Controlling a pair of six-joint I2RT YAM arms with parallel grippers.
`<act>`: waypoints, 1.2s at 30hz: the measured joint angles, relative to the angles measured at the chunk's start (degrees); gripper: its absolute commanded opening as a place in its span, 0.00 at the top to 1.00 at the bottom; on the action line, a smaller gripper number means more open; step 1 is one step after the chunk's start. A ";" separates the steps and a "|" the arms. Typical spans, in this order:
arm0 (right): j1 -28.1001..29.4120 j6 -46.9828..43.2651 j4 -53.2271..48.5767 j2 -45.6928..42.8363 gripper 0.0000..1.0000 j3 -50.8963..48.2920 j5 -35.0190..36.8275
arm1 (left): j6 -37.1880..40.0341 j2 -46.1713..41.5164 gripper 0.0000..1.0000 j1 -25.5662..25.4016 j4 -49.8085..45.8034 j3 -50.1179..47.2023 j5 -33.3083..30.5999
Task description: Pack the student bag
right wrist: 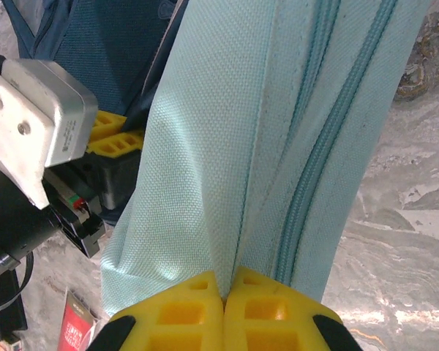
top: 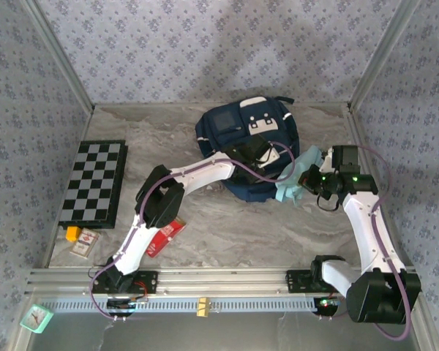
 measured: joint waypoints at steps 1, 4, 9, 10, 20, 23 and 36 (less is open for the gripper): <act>0.00 -0.07 -0.33 0.00 1.00 0.15 0.00 | -0.50 -0.15 0.96 0.04 -0.11 0.00 -0.13; 0.00 -0.46 -1.86 0.00 1.00 1.33 0.02 | -2.73 -1.42 1.00 0.07 -0.96 0.00 -0.72; 0.00 -0.92 -3.67 -0.33 0.99 3.85 0.02 | -7.87 -6.75 1.00 0.44 -1.57 -0.44 -2.80; 0.00 -1.11 -4.24 -0.42 0.99 4.37 0.02 | -8.96 -8.20 1.00 0.68 -1.60 -0.48 -3.58; 1.62 -4.26 -8.44 0.37 0.99 7.41 -2.14 | -19.98 -16.65 1.00 3.34 -3.56 -1.95 -4.96; 5.14 -4.79 -8.39 1.92 0.99 7.45 -2.99 | -22.27 -16.94 1.00 3.78 -4.35 -1.95 -4.15; 19.12 -1.38 7.91 11.82 0.99 4.52 -8.57 | -25.99 -16.94 1.00 4.48 -5.11 -0.52 -2.34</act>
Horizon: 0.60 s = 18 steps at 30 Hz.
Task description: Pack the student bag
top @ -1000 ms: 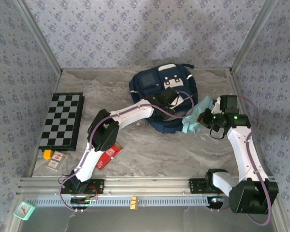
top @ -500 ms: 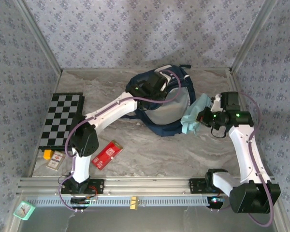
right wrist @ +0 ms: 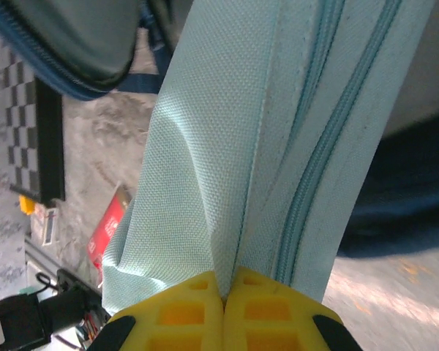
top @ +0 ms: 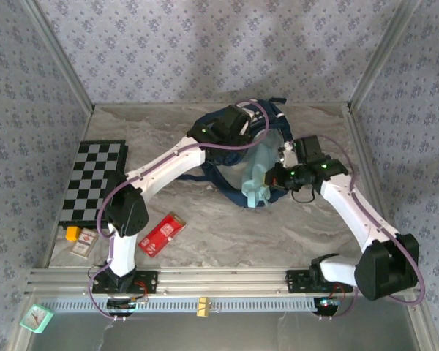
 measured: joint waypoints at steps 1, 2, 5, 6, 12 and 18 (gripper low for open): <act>0.61 0.81 2.25 1.09 0.98 -0.02 -0.61 | -0.09 -0.02 1.00 0.04 -0.11 0.02 0.15; 0.92 1.90 4.81 2.29 0.98 -0.09 -0.92 | -0.17 -0.02 1.00 0.04 -0.24 0.04 0.17; 0.92 4.81 11.43 5.40 0.98 -0.33 0.02 | -0.55 -0.07 1.00 0.04 -0.39 0.07 0.59; 0.87 5.99 13.79 6.43 0.98 -0.42 1.11 | -0.68 -0.11 1.00 0.04 -0.39 0.07 0.59; -0.68 11.58 25.46 13.03 0.97 -0.46 8.24 | -1.75 -1.20 1.00 0.04 -0.98 0.07 0.57; -0.07 13.73 34.07 23.41 0.92 0.42 13.60 | -2.16 -1.84 1.00 0.04 -0.98 0.07 0.59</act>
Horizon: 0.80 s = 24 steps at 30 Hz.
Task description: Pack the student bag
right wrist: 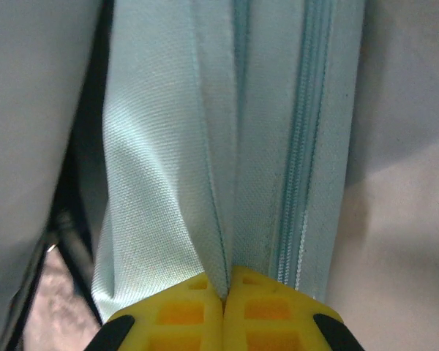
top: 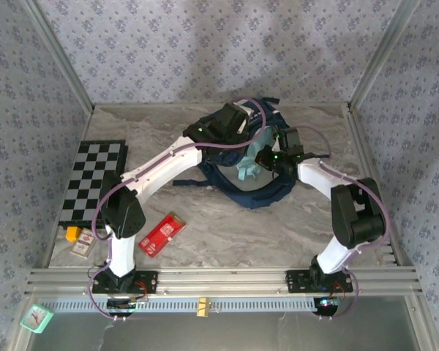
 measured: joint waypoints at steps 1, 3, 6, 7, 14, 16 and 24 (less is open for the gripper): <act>0.59 0.44 2.27 0.96 0.92 0.00 0.68 | -0.02 0.00 1.00 0.00 0.02 0.00 0.02; 1.84 1.60 6.58 2.73 0.92 0.44 1.29 | -0.42 0.00 1.00 0.04 0.07 0.00 0.24; 3.76 3.45 11.47 5.70 0.92 2.32 1.07 | -0.55 0.00 1.00 0.31 0.22 0.00 0.61; 4.52 3.65 12.24 6.29 0.92 2.91 1.27 | -0.55 0.00 1.00 0.42 0.24 0.00 0.66; 7.72 3.41 15.91 8.85 0.85 3.87 1.22 | -0.66 0.02 1.00 2.08 -0.44 2.19 2.19; 6.86 3.98 18.47 9.73 0.79 2.73 -0.04 | -0.81 0.02 1.00 2.40 -0.46 2.19 2.60; 6.38 -0.98 14.19 1.55 0.52 -0.70 1.77 | -0.79 0.02 1.00 2.67 -0.63 2.19 3.04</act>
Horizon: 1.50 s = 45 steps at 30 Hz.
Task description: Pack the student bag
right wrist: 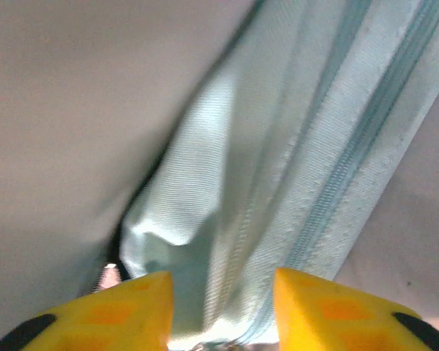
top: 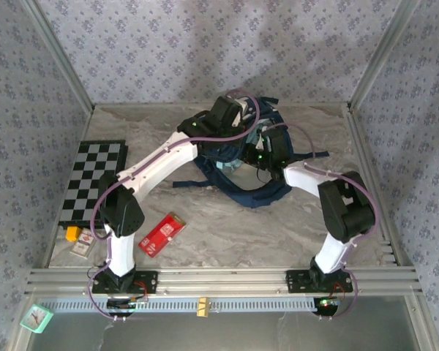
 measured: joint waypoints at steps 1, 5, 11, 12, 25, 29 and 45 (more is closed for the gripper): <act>-0.31 -0.50 -0.87 -1.57 0.51 0.02 -0.02 | -0.02 0.00 1.00 0.07 0.00 -0.02 0.07; -2.89 -3.15 -4.44 -7.87 0.49 -0.92 1.46 | -0.02 0.00 1.00 0.11 0.24 -0.72 0.39; -5.64 -3.56 -10.27 -14.62 0.48 -2.58 2.60 | -0.04 0.00 1.00 0.13 0.66 -1.01 0.61; -5.88 -3.39 -11.63 -15.37 0.48 -2.60 2.64 | -0.04 0.00 1.00 0.13 0.66 -1.01 0.63; -11.26 -2.93 -26.16 -26.01 0.49 -2.82 1.99 | 0.04 0.00 1.00 0.28 0.61 -2.58 5.73; -13.86 -2.95 -28.37 -27.43 0.48 -2.97 0.72 | 1.57 0.09 1.00 -0.39 0.39 -3.65 7.96; -1.07 2.54 -16.31 -17.14 0.49 -9.99 -1.01 | 2.32 1.86 1.00 -0.35 -3.17 1.73 6.14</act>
